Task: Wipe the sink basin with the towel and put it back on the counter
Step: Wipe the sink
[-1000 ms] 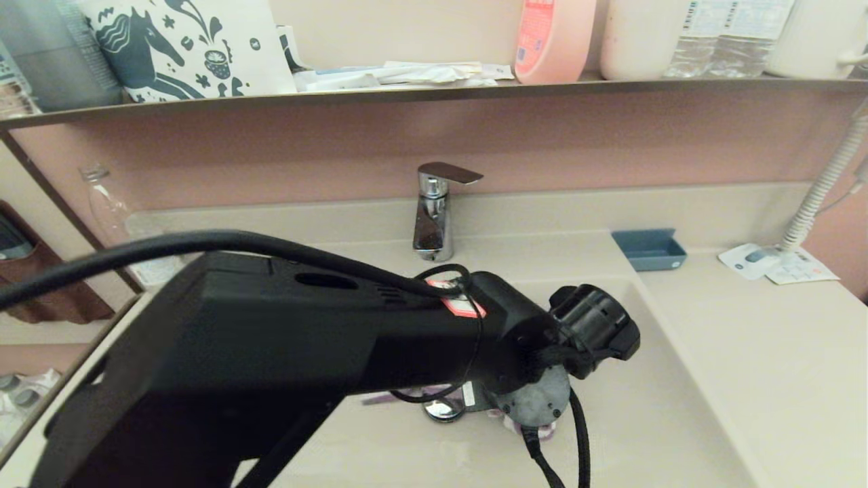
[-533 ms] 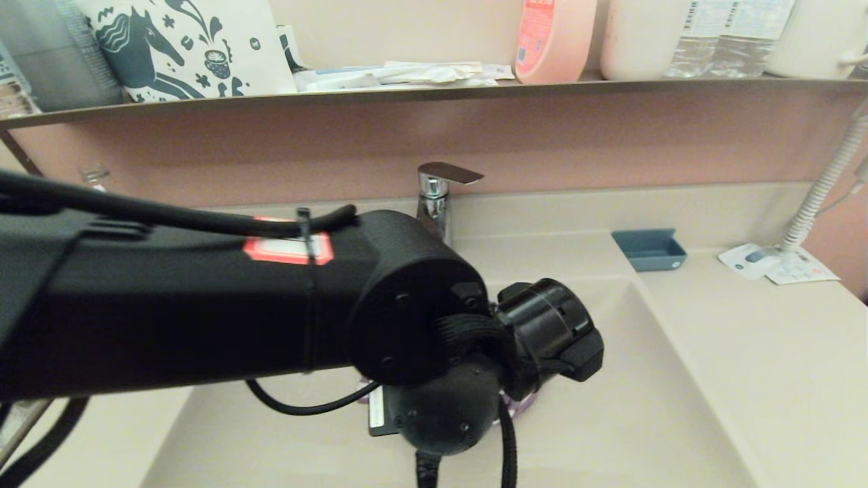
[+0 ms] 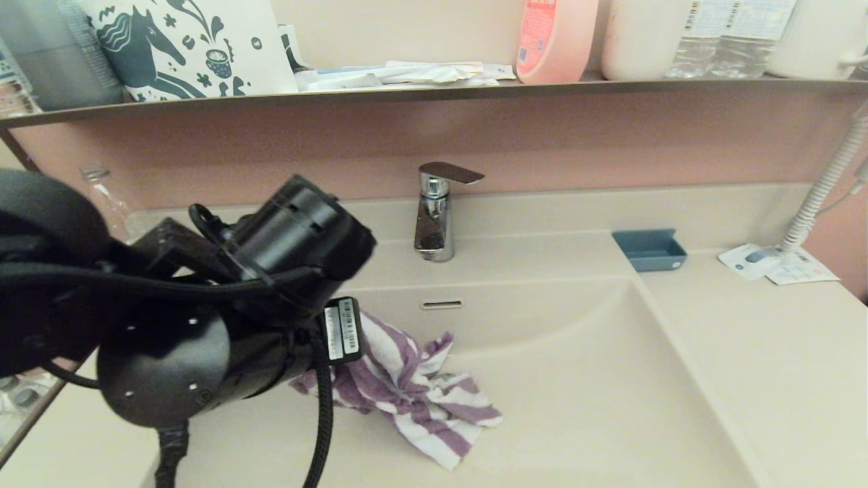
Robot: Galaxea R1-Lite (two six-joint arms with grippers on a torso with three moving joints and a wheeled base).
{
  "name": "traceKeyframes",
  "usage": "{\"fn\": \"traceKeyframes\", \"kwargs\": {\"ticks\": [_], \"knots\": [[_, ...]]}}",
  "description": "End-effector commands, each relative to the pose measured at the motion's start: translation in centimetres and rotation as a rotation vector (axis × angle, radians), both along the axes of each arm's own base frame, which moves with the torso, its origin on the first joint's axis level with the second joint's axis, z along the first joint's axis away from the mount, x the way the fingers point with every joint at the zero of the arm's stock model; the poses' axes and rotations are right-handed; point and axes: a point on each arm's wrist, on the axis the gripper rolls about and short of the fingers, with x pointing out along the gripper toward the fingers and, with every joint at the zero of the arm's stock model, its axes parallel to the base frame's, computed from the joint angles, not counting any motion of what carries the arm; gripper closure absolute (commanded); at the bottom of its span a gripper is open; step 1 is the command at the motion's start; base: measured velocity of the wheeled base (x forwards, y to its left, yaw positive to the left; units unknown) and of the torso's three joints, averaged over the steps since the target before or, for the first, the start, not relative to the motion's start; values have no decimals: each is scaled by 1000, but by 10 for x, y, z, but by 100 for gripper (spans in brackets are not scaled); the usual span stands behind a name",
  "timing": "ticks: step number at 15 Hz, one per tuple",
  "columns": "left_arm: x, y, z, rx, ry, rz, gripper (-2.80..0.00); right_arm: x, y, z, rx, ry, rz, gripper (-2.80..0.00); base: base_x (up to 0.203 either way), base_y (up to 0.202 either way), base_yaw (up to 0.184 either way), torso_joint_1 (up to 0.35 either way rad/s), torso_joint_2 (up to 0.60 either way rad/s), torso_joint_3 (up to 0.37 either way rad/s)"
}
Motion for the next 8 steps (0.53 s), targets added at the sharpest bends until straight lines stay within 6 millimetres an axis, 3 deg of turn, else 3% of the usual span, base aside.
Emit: {"fn": "traceKeyframes", "kwargs": {"ticks": [1, 4, 8], "knots": [[13, 29, 13, -95, -269, -14, 0, 0, 0, 0, 0, 1, 0, 0, 0, 0, 0, 0, 0, 0], [56, 50, -8, -47, -400, -42, 0, 0, 0, 0, 0, 1, 0, 0, 0, 0, 0, 0, 0, 0], [122, 50, -34, 94, -513, -122, 0, 0, 0, 0, 0, 1, 0, 0, 0, 0, 0, 0, 0, 0]]}}
